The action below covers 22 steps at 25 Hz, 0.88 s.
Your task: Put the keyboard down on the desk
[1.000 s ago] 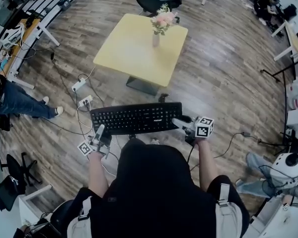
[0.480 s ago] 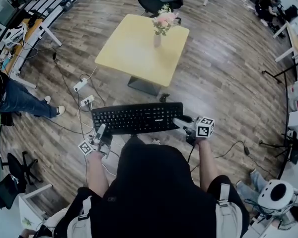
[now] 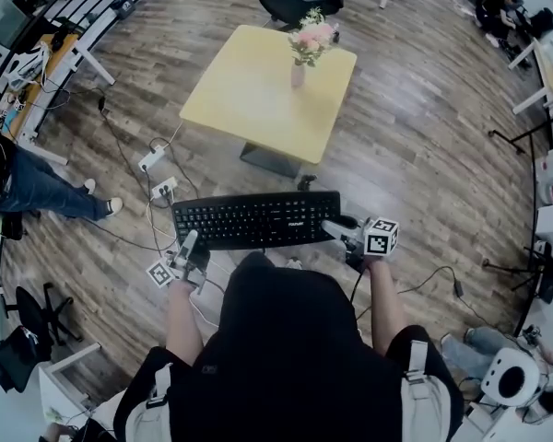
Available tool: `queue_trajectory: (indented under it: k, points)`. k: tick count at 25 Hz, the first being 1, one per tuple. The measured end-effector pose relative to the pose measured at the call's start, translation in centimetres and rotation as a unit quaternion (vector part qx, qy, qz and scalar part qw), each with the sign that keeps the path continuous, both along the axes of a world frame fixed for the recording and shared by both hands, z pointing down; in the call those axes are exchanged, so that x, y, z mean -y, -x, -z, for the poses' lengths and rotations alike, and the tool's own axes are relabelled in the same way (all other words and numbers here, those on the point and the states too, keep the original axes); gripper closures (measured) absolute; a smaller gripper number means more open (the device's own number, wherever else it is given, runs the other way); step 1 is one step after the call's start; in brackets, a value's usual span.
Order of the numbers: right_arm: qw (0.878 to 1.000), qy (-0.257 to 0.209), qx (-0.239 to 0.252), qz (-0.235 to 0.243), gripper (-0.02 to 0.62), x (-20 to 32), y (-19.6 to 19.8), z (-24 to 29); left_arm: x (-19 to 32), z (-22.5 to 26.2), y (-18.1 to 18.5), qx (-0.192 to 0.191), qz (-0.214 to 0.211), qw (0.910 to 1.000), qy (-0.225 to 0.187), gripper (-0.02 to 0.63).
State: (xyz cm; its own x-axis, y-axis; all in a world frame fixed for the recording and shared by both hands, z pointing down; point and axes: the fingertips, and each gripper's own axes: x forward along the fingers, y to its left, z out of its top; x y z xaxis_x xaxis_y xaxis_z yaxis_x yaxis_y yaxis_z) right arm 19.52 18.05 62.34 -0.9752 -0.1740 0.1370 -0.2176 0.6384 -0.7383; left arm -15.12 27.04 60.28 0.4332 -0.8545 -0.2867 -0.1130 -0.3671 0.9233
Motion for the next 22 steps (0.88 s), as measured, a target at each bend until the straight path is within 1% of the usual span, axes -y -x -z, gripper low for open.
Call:
queue_trajectory:
  k: [4,8,15,22]
  points:
    - [1.0,0.011,-0.003,-0.012,0.448,0.8,0.5,-0.5,1.6,-0.3,0.7,-0.005,-0.008,1.0,0.002,0.525]
    - [1.0,0.017,-0.01,-0.021,0.448,2.7,2.2,-0.4,4.2,-0.4,2.5,-0.01,-0.019,0.9997,0.007,0.525]
    - [0.999,0.015,-0.013,-0.038,0.446,4.3,3.5,-0.8,6.9,-1.0,4.1,-0.013,-0.03,0.9994,0.011,0.525]
    - [0.998,0.026,-0.02,-0.052,0.446,6.8,5.2,-1.3,10.5,-1.5,5.8,-0.012,-0.047,0.9987,0.013,0.525]
